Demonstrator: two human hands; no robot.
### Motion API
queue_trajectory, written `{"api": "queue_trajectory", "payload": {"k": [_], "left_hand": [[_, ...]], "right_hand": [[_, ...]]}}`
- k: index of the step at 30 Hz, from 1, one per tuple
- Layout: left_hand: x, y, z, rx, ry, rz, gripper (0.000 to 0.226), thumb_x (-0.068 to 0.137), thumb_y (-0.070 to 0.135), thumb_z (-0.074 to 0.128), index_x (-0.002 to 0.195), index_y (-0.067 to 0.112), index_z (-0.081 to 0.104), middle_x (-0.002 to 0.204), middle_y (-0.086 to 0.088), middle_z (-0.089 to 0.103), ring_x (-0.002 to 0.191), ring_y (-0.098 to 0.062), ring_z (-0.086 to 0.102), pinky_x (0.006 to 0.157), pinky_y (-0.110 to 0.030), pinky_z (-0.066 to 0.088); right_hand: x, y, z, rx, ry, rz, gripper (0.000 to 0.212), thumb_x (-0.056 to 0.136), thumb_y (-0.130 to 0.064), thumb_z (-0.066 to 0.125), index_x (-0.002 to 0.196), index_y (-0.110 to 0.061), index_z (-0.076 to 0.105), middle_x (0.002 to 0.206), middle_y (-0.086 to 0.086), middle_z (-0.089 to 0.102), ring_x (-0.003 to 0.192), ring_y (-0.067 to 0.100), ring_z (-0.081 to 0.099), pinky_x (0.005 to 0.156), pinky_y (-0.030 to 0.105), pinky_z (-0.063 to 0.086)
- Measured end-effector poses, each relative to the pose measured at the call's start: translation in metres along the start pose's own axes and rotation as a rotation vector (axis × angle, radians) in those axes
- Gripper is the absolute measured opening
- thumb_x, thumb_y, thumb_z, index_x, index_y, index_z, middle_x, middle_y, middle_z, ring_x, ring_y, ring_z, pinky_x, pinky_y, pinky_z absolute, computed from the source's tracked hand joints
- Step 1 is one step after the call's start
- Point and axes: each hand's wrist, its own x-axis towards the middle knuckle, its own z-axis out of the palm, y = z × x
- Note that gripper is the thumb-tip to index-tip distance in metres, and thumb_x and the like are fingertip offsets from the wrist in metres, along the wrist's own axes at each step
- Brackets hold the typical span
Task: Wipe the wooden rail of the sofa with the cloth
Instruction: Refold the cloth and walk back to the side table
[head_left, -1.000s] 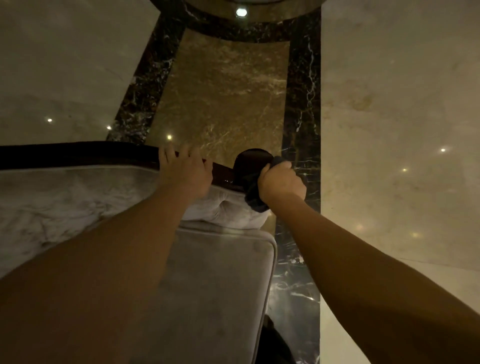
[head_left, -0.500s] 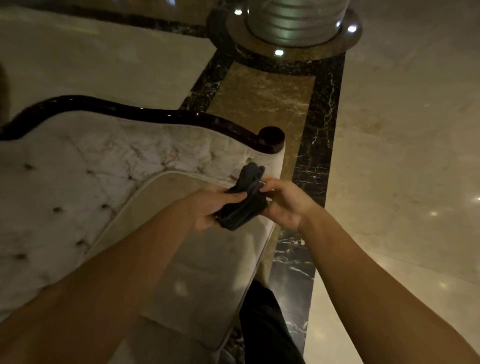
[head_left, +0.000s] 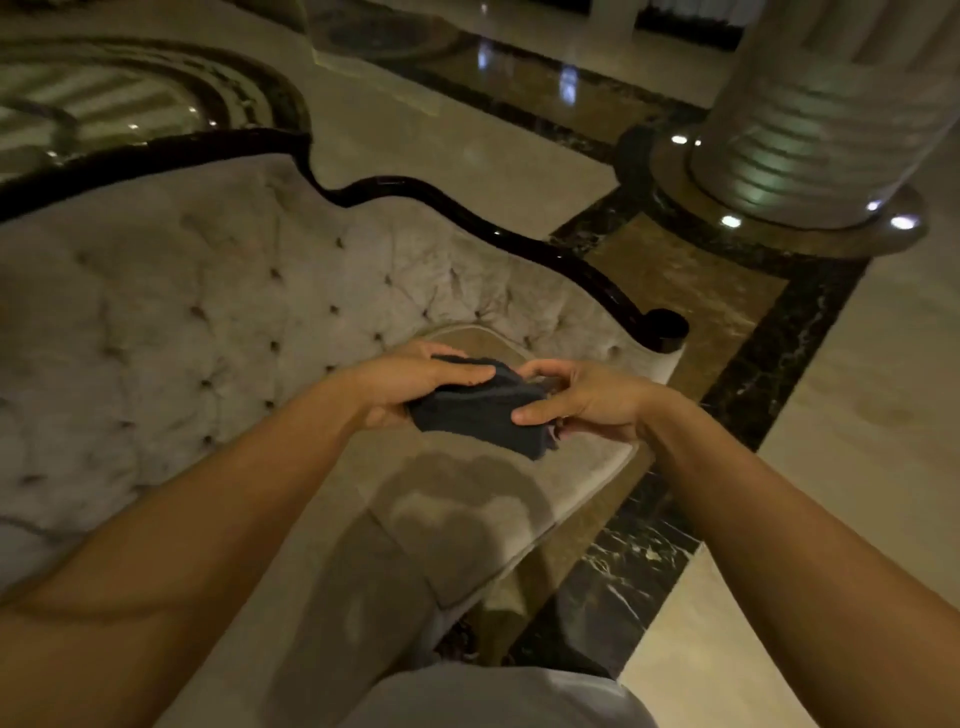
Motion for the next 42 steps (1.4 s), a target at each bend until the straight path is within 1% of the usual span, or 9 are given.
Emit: {"api": "queue_trajectory", "payload": {"k": [4, 9, 13, 18, 25, 30, 35, 39, 42], "left_hand": [[-0.058, -0.014, 0.006, -0.27, 0.16, -0.016, 0.029, 0.075, 0.034, 0.075, 0.096, 0.013, 0.073, 0.087, -0.008, 0.07, 0.072, -0.016, 0.066, 0.057, -0.026, 0.054], [-0.118, -0.063, 0.041, -0.809, 0.279, -0.029, 0.023, 0.068, 0.025, 0.077, 0.084, 0.009, 0.073, 0.081, -0.011, 0.072, 0.069, -0.019, 0.07, 0.061, -0.03, 0.06], [-0.157, -0.105, 0.077, -1.082, 0.637, -0.007, 0.012, 0.082, 0.003, 0.07, 0.094, 0.002, 0.068, 0.096, -0.015, 0.068, 0.082, -0.023, 0.07, 0.059, -0.032, 0.062], [-0.244, -0.165, 0.103, -1.094, 0.753, 0.016, 0.036, 0.088, -0.006, 0.053, 0.121, 0.008, 0.057, 0.104, -0.014, 0.066, 0.092, -0.026, 0.065, 0.069, -0.038, 0.06], [-0.366, -0.242, 0.116, -1.13, 0.759, 0.161, 0.04, 0.091, 0.004, 0.056, 0.13, -0.001, 0.056, 0.125, -0.019, 0.063, 0.108, -0.028, 0.064, 0.086, -0.035, 0.058], [-0.44, -0.336, 0.122, -1.01, 0.748, -0.041, 0.049, 0.085, 0.035, 0.07, 0.128, 0.012, 0.06, 0.128, -0.013, 0.064, 0.113, -0.036, 0.064, 0.094, -0.054, 0.052], [-0.547, -0.432, 0.136, -1.066, 0.788, 0.03, 0.039, 0.085, 0.028, 0.071, 0.123, 0.02, 0.066, 0.123, -0.007, 0.069, 0.113, -0.026, 0.065, 0.09, -0.04, 0.054], [-0.622, -0.501, 0.145, -1.217, 0.918, 0.03, 0.042, 0.084, 0.013, 0.071, 0.124, 0.022, 0.064, 0.118, -0.01, 0.07, 0.112, -0.032, 0.064, 0.094, -0.05, 0.052], [-0.663, -0.541, 0.14, -1.333, 0.972, 0.113, 0.051, 0.078, 0.004, 0.073, 0.124, 0.023, 0.064, 0.127, -0.014, 0.065, 0.118, -0.037, 0.061, 0.095, -0.054, 0.052]], "right_hand": [[-0.01, -0.016, 0.029, -0.17, -0.075, -0.091, 0.041, 0.063, -0.045, 0.084, 0.086, -0.015, 0.066, 0.089, 0.0, 0.071, 0.091, 0.019, 0.067, 0.084, 0.036, 0.051], [-0.026, 0.007, 0.068, 0.093, -0.28, -0.055, 0.049, 0.083, -0.037, 0.075, 0.116, -0.002, 0.065, 0.111, 0.013, 0.074, 0.102, 0.028, 0.071, 0.081, 0.034, 0.058], [-0.039, 0.031, 0.117, 0.105, -0.3, -0.036, 0.036, 0.072, -0.023, 0.084, 0.084, -0.009, 0.053, 0.095, 0.012, 0.071, 0.086, 0.025, 0.073, 0.066, 0.034, 0.058], [-0.068, 0.05, 0.198, 0.075, -0.486, 0.053, 0.037, 0.061, -0.046, 0.085, 0.076, -0.02, 0.064, 0.085, 0.005, 0.068, 0.084, 0.024, 0.063, 0.074, 0.035, 0.047], [-0.105, 0.064, 0.323, -0.009, -0.64, 0.182, 0.024, 0.085, -0.02, 0.071, 0.105, -0.007, 0.072, 0.097, 0.008, 0.079, 0.087, 0.018, 0.075, 0.063, 0.027, 0.059], [-0.133, 0.088, 0.435, -0.042, -0.633, 0.2, 0.038, 0.093, -0.022, 0.067, 0.125, -0.004, 0.066, 0.122, 0.021, 0.069, 0.114, 0.035, 0.066, 0.097, 0.047, 0.054], [-0.159, 0.133, 0.558, 0.042, -0.753, 0.319, 0.035, 0.088, -0.018, 0.068, 0.123, -0.017, 0.064, 0.112, 0.019, 0.073, 0.096, 0.034, 0.072, 0.079, 0.045, 0.062], [-0.176, 0.162, 0.647, -0.076, -0.881, 0.424, 0.055, 0.083, 0.001, 0.069, 0.134, -0.015, 0.057, 0.13, 0.022, 0.065, 0.117, 0.04, 0.063, 0.104, 0.058, 0.047], [-0.171, 0.172, 0.713, -0.215, -0.902, 0.436, 0.056, 0.085, 0.01, 0.066, 0.135, -0.014, 0.057, 0.129, 0.02, 0.066, 0.117, 0.04, 0.064, 0.105, 0.059, 0.046]]}}
